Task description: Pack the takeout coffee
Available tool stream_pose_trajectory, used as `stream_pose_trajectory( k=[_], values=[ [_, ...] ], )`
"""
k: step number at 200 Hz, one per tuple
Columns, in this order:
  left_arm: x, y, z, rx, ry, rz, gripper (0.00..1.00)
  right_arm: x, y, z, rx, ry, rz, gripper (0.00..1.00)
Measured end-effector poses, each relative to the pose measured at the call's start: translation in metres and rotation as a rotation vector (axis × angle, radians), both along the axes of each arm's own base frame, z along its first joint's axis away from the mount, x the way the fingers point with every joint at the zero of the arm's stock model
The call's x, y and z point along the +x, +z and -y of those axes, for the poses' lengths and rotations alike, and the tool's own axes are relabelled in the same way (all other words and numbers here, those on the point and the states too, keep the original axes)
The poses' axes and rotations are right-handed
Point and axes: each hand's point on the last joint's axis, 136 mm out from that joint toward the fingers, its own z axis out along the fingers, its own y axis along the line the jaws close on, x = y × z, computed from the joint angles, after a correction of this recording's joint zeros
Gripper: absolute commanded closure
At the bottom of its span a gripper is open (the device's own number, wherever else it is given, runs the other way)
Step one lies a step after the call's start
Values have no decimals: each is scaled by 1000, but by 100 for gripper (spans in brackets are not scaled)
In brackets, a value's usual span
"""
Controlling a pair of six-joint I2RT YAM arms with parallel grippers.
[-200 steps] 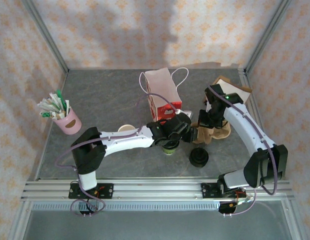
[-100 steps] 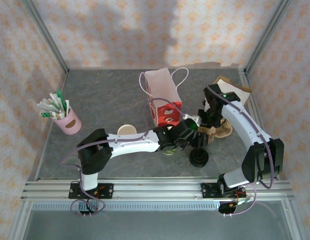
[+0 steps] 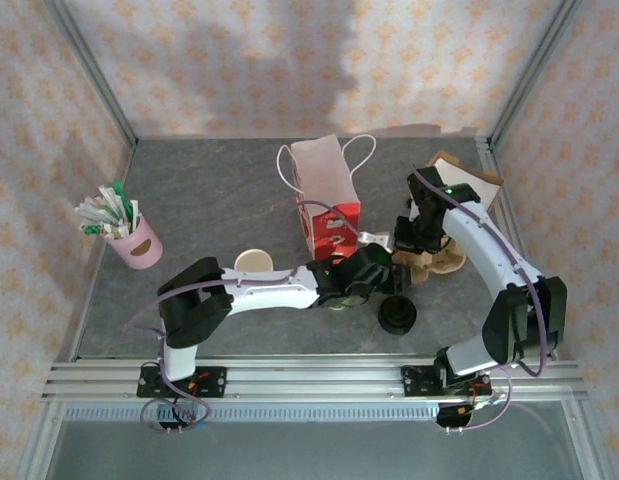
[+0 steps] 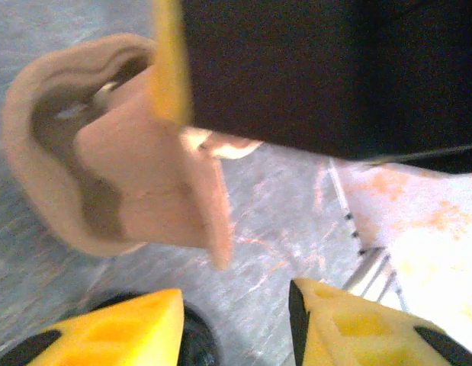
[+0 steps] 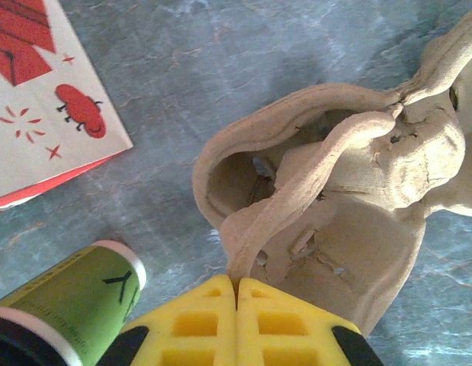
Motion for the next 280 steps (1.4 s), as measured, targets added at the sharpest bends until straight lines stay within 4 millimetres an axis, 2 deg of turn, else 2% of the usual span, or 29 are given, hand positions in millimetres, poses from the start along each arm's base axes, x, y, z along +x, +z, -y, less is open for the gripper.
stream_pose_trajectory(
  k=[21, 39, 83, 133, 192, 233, 280],
  values=[
    [-4, -18, -15, 30, 25, -10, 57, -2, 0, -6, 20, 12, -8, 100],
    [-4, -24, -20, 41, 41, -14, 57, -1, -2, -7, 27, 13, -21, 100],
    [1, -8, -11, -14, 45, 11, 56, 5, -4, -11, 33, 14, -38, 100],
    [7, 8, 9, -57, 48, 42, 53, 4, -1, -7, 30, -1, -49, 100],
    [20, 1, 11, -39, 102, 71, 61, 6, -6, -3, 22, -17, -70, 100],
    [21, 0, 12, -43, 117, 86, 58, 6, -6, -1, 27, -28, -74, 100],
    [10, -11, 11, -44, 117, 97, 52, 6, -5, 1, 35, -39, -77, 100]
  ],
)
